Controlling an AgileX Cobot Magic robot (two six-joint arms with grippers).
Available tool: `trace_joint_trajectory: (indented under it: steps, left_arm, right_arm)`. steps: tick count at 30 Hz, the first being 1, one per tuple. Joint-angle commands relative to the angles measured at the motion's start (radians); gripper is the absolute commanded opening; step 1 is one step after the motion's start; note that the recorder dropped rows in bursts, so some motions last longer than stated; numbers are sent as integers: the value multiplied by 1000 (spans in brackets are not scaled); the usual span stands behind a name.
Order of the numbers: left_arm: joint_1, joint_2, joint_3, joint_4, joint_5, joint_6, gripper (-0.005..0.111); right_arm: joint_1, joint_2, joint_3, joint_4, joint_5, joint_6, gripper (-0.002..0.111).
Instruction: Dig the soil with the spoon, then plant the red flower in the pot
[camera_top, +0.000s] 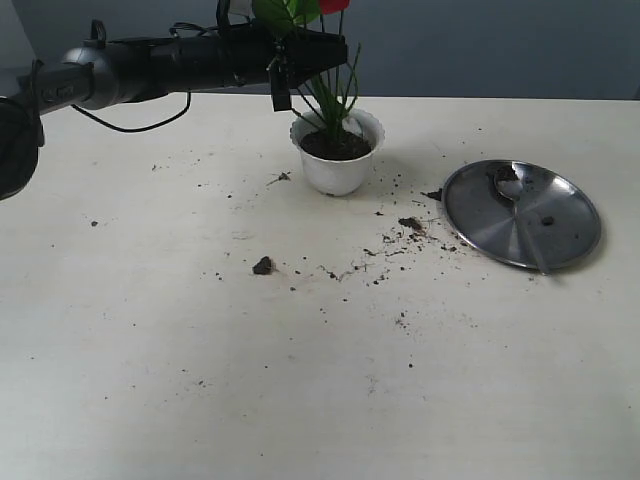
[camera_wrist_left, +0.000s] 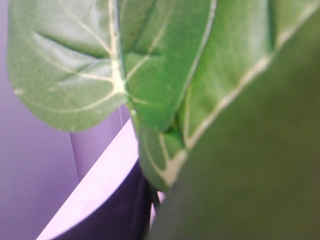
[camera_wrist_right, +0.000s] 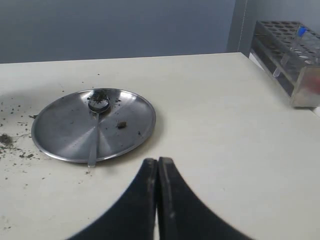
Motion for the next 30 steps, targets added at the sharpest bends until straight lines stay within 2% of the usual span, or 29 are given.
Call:
trace_joint_trajectory:
  steps: [1, 30]
  left_arm:
    - [-15, 26, 9, 63, -39, 23, 0]
    - [-26, 27, 9, 106, -39, -8, 0]
  right_arm:
    - [-6, -4, 2, 0, -4, 0, 0]
    - [-6, -4, 2, 0, -4, 0, 0]
